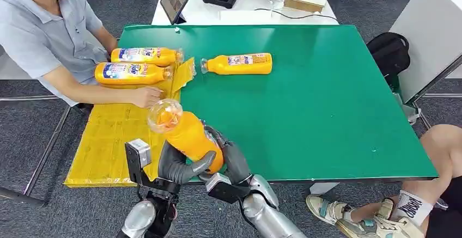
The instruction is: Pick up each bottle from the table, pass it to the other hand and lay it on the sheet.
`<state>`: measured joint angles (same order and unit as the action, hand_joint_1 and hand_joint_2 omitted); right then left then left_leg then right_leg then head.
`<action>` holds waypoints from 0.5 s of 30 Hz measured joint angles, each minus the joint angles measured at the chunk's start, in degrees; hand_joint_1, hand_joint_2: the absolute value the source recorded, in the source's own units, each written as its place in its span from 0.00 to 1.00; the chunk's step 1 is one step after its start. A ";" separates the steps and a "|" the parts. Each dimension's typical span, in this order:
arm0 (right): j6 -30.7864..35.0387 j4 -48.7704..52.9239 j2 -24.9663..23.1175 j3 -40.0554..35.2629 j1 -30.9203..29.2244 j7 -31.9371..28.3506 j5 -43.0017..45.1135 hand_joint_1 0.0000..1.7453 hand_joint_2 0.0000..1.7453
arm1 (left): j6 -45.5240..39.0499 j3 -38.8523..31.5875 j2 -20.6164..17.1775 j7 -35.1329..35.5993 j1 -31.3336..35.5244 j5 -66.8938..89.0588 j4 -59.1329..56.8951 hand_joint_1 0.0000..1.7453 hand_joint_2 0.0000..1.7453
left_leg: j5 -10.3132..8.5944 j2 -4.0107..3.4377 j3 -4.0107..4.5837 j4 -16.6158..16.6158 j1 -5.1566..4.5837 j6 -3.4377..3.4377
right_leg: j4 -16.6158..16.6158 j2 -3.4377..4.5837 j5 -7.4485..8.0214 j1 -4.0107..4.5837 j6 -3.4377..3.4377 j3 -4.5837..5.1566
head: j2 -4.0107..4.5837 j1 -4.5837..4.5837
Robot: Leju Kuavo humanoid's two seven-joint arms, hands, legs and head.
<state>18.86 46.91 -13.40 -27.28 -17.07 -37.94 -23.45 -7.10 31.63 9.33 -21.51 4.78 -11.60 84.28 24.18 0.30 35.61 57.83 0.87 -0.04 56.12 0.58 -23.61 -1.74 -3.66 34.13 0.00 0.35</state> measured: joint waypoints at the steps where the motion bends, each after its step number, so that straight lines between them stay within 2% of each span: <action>1: 0.00 -0.22 0.00 -0.22 -0.04 0.00 -0.07 0.00 1.00 | 0.02 -0.07 0.00 0.04 0.10 -0.02 -0.13 1.00 1.00 | 0.00 0.00 0.00 0.00 0.00 0.00 | 0.00 0.00 0.00 0.00 0.00 0.00 | 0.00 0.02; 2: 0.02 -0.48 0.00 -0.53 -0.11 -0.02 -0.20 0.00 0.00 | 0.02 -0.13 0.00 0.07 0.23 -0.15 -0.26 1.00 1.00 | 0.00 0.00 0.00 0.00 0.00 0.00 | 0.00 0.00 0.00 0.00 0.00 0.00 | 0.00 0.02; 6: 2.29 -1.33 0.04 -1.44 -0.53 -0.09 -1.11 0.00 0.00 | 0.82 -0.46 0.00 0.72 0.46 -1.95 -0.72 1.00 1.00 | 0.00 0.00 0.00 0.00 0.00 0.00 | -0.01 0.00 0.00 0.00 0.00 0.02 | 0.00 0.02; 10: 8.77 -1.31 1.16 -4.22 -0.51 -0.15 -0.83 0.00 0.00 | 6.43 -1.82 -0.46 4.57 1.77 -10.11 -3.57 1.00 1.00 | 0.00 0.00 -0.01 0.00 0.00 0.00 | 0.00 0.01 0.00 0.00 0.00 0.02 | 0.00 0.02; 15: 11.85 -0.96 3.63 -7.04 -0.43 -0.15 -1.53 0.00 0.00 | 5.61 -2.76 -0.48 3.21 1.75 -10.56 -5.62 1.00 1.00 | 0.00 0.01 0.00 0.01 0.00 0.00 | -0.01 0.00 0.00 -0.01 0.00 0.02 | 0.00 0.02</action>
<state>30.71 45.94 -9.77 -34.32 -17.49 -38.10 -24.98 -1.49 28.87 8.85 -18.30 6.53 -22.16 78.66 24.17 0.31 35.61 57.83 0.86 -0.04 56.11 0.58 -23.61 -1.75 -3.66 34.15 0.00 0.37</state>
